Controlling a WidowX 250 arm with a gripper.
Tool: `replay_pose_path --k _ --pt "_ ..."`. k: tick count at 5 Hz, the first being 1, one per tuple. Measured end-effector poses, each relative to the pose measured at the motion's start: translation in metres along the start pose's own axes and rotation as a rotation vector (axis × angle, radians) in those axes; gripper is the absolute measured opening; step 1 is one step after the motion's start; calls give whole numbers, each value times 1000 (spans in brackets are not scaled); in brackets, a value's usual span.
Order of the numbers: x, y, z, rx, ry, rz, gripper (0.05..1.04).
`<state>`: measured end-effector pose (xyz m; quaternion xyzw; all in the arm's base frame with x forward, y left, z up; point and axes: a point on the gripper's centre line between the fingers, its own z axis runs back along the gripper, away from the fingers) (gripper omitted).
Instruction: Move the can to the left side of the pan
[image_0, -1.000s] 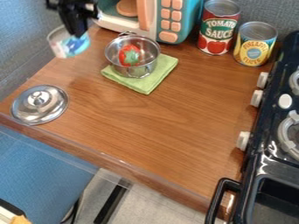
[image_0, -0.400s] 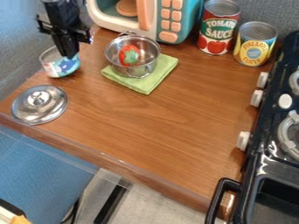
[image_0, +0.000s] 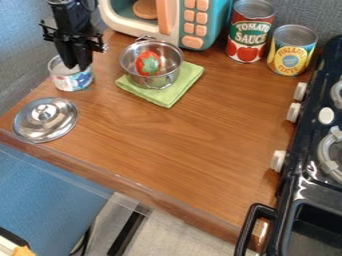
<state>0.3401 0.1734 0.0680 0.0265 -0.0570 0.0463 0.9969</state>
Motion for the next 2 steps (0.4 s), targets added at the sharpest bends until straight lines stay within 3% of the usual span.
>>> replay_pose_path --k 1,2 --pt "7 -12 38 46 -57 -74 770" --pt "7 -15 44 74 -55 -105 1000"
